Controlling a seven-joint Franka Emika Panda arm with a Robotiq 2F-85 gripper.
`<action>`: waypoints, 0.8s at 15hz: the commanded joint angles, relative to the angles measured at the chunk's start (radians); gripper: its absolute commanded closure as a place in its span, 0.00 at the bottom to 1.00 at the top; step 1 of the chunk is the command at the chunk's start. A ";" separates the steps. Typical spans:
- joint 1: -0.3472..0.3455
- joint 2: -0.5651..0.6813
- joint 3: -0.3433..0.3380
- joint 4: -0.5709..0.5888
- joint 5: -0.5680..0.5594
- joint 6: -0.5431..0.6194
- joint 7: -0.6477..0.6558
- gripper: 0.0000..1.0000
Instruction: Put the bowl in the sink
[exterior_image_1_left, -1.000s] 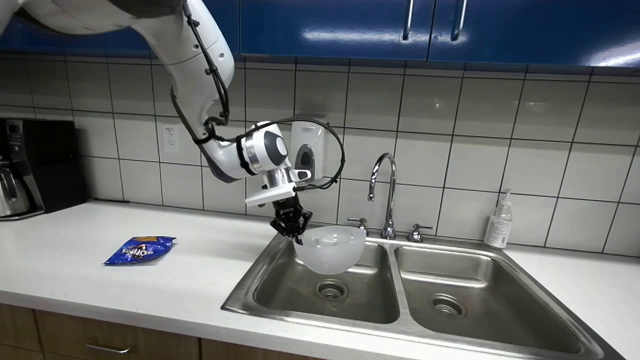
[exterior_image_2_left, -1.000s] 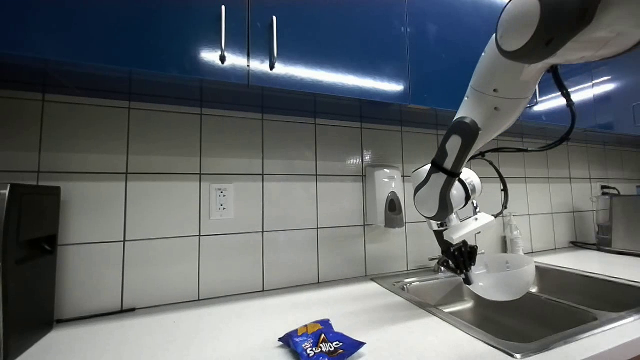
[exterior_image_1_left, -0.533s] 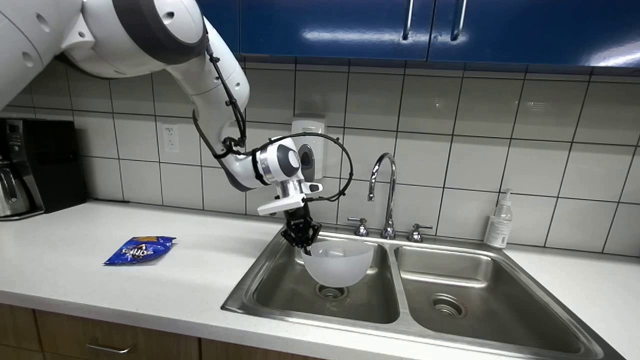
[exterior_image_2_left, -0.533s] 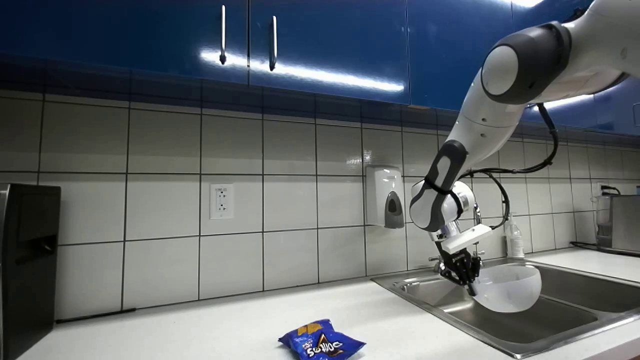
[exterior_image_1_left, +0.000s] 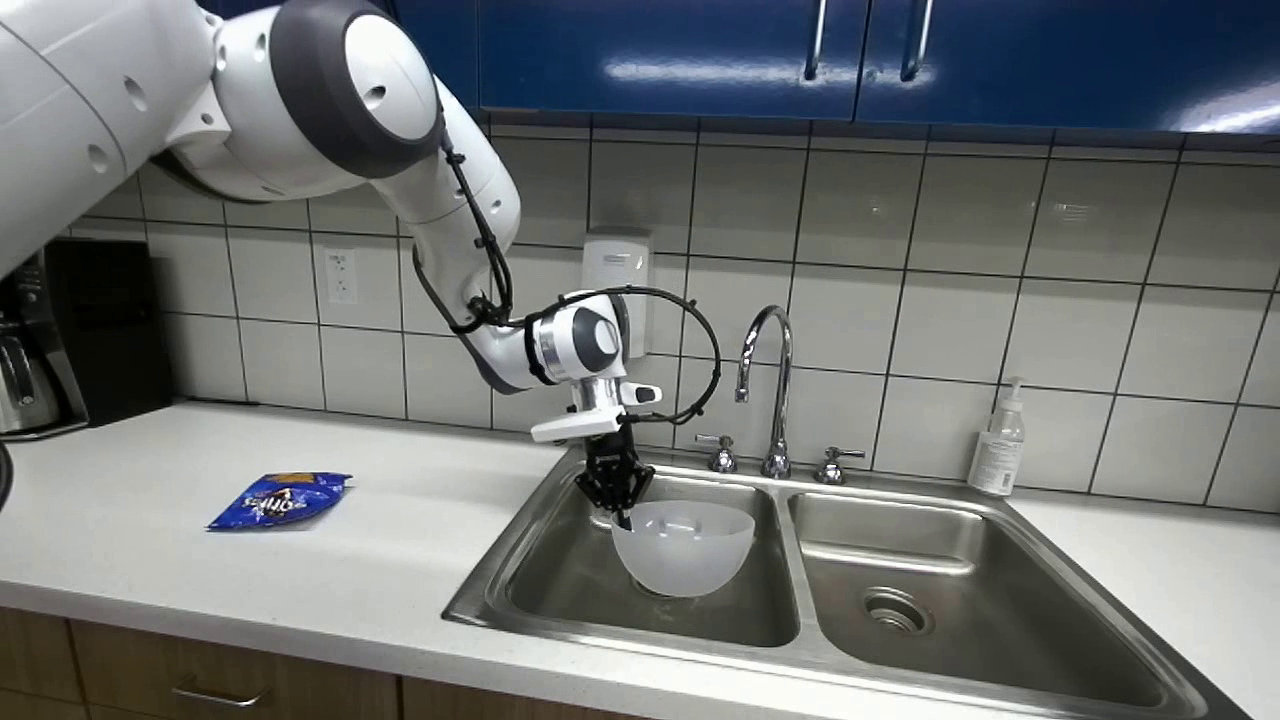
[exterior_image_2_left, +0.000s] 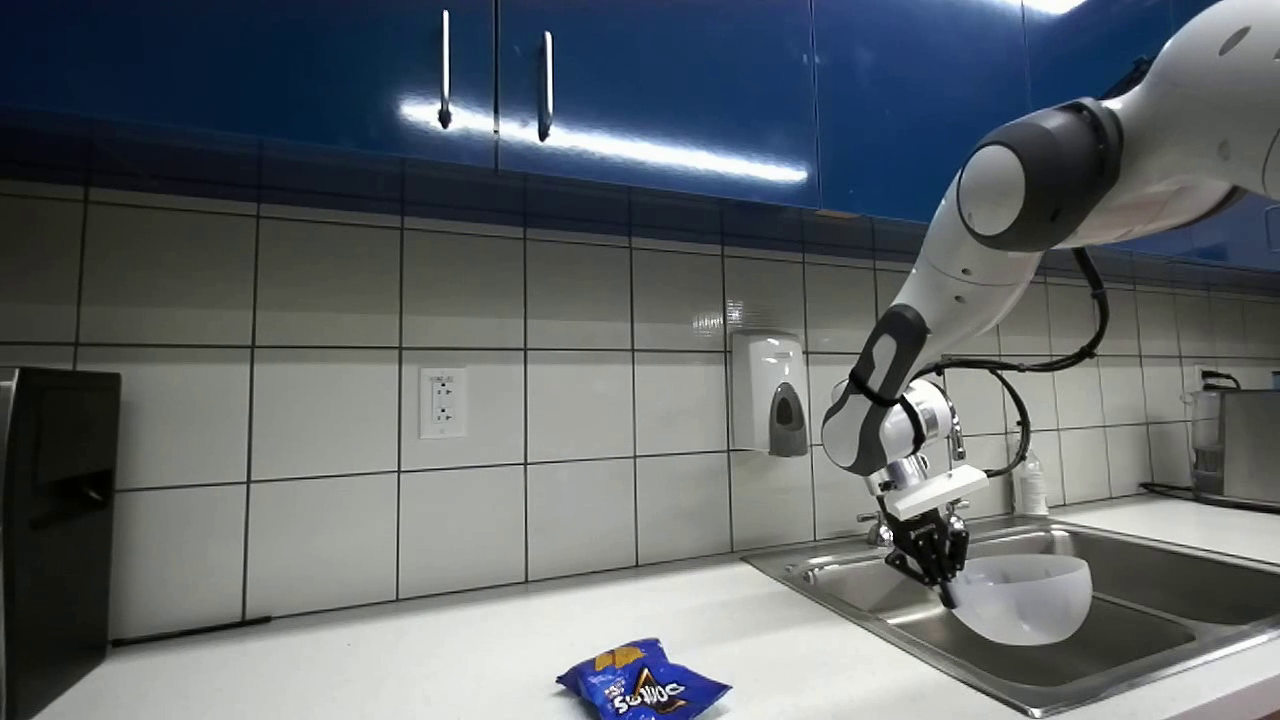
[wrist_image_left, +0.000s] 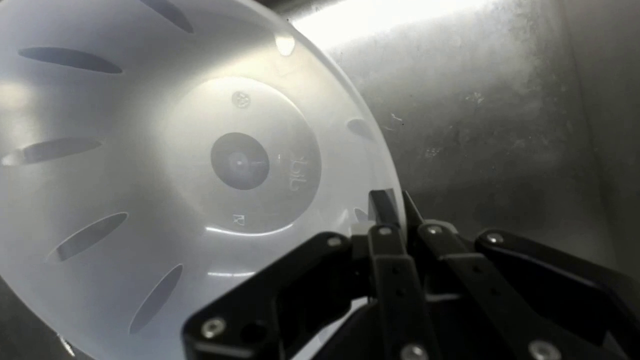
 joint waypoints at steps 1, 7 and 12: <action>-0.032 0.061 0.028 0.091 0.032 -0.022 -0.038 0.99; -0.026 0.137 0.035 0.161 0.034 0.002 -0.042 0.99; -0.029 0.181 0.034 0.207 0.032 0.011 -0.050 0.99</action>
